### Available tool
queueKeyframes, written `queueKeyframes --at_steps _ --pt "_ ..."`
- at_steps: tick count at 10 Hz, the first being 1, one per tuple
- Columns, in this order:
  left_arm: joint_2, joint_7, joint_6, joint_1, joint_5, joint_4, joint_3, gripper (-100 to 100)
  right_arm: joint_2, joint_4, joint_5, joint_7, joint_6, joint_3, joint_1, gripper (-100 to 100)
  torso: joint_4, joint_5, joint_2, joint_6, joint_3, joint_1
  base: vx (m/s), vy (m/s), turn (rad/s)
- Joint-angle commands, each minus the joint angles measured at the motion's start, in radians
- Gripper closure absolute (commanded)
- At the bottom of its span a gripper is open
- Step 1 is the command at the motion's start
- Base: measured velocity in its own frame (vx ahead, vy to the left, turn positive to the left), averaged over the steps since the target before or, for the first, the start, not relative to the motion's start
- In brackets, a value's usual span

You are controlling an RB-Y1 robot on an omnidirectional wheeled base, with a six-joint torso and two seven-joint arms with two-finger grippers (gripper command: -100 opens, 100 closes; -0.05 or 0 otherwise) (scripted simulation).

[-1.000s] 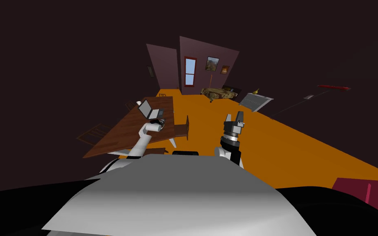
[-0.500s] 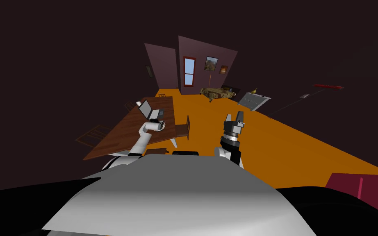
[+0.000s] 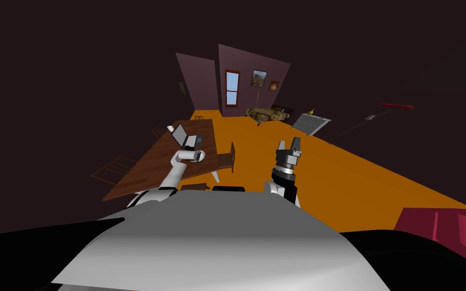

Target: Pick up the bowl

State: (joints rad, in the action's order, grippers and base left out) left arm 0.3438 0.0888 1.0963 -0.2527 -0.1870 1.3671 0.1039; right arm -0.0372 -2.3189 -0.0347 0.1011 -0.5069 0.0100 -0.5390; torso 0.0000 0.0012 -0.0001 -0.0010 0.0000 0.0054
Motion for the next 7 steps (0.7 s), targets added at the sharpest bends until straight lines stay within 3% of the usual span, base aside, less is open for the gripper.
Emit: queueKeyframes --at_steps 1,4,7 --pt "0.001 -0.005 0.03 -0.011 -0.003 -0.021 0.008 -100 0.0 0.0 0.0 0.0 0.0 0.0 0.0 0 0.0 0.0 0.0 0.0 0.0 0.0 0.003 0.064 -0.021" --pt "0.0 -0.024 0.118 -0.038 -0.013 -0.084 0.037 -100 0.0 0.0 0.0 0.0 0.0 0.0 0.0 0 0.0 0.0 0.0 0.0 0.0 0.0 0.009 0.072 -0.047" --pt "-0.001 -0.031 0.16 -0.044 -0.017 -0.116 0.047 -100 0.0 0.0 0.0 0.0 0.0 0.0 0.0 0 0.0 0.0 -0.001 0.0 0.0 -0.003 0.006 0.03 -0.013"
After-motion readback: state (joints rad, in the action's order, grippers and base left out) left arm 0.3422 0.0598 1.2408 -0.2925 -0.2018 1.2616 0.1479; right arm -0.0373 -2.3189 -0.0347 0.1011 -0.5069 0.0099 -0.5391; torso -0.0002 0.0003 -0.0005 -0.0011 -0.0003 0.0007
